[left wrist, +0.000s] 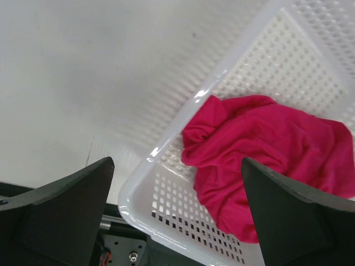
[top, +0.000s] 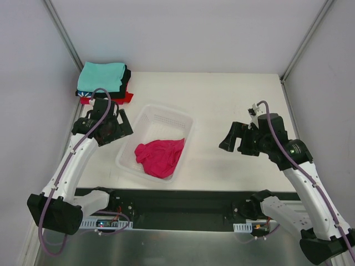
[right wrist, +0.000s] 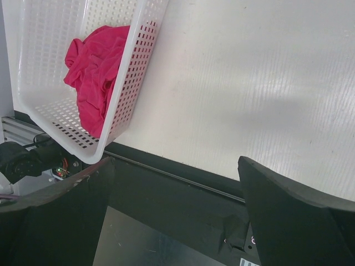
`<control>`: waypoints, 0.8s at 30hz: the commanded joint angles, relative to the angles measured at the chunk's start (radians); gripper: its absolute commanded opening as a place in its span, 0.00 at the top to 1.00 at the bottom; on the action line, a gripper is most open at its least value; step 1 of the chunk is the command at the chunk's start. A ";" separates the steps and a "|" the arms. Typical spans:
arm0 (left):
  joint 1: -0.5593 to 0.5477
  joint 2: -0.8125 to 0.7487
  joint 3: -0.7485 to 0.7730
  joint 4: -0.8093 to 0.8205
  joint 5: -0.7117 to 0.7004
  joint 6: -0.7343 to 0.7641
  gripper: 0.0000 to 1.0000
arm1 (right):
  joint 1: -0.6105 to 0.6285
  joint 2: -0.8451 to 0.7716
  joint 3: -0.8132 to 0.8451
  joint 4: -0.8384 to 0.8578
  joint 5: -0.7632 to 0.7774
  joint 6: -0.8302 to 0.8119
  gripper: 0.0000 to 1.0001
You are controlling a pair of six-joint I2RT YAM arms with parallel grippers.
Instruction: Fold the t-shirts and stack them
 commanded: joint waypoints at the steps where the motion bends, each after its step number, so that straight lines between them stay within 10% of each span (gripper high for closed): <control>1: 0.057 0.018 -0.010 -0.060 -0.148 -0.064 0.01 | 0.004 -0.026 -0.020 0.014 -0.015 0.010 0.04; 24: 0.085 0.252 -0.190 0.118 0.194 -0.131 0.01 | 0.004 -0.043 -0.063 0.040 -0.044 0.001 0.04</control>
